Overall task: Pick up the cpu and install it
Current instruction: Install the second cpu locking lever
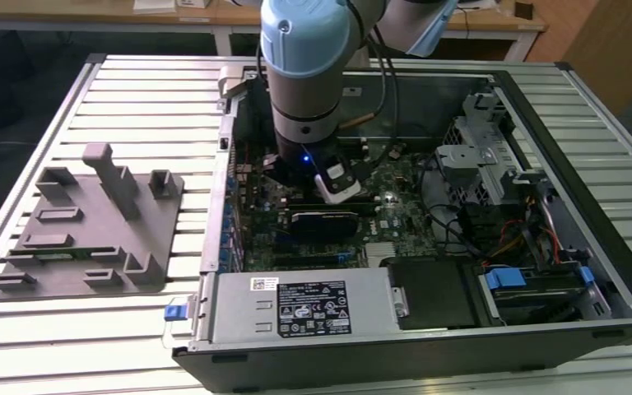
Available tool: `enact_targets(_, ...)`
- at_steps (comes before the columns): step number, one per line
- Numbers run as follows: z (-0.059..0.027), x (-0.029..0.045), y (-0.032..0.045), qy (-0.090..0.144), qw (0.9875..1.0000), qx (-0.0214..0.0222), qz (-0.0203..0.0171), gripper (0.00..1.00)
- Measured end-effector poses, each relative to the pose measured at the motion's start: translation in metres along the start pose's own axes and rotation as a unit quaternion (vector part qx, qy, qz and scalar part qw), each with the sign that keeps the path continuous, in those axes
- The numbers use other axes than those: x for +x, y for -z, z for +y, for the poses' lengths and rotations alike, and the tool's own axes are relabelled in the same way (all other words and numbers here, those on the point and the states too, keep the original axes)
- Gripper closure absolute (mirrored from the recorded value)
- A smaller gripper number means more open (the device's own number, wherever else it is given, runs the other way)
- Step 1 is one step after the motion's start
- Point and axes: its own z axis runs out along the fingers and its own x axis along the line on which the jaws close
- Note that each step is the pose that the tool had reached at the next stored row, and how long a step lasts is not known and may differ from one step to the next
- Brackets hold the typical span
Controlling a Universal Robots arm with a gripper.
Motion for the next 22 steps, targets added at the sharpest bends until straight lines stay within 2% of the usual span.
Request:
enact_targets(7,-0.0002,-0.0001,-0.0001,0.000,1.0000,0.0015,0.0003,0.89)
enact_targets(8,0.0000,-0.0001,-0.0001,0.000,1.0000,0.0046,0.0001,0.89)
enact_targets(10,0.0004,-0.0002,-0.0002,0.001,0.9998,0.0175,0.0002,0.89)
enact_targets(11,-0.0001,-0.0002,0.0001,0.001,0.9997,0.0224,-0.0006,0.89)
enact_targets(18,-0.0001,0.0000,0.0000,0.001,0.9997,0.0224,-0.0006,0.89)
enact_targets(22,-0.0002,0.0002,0.0003,0.001,0.9999,0.0115,0.0001,0.89)
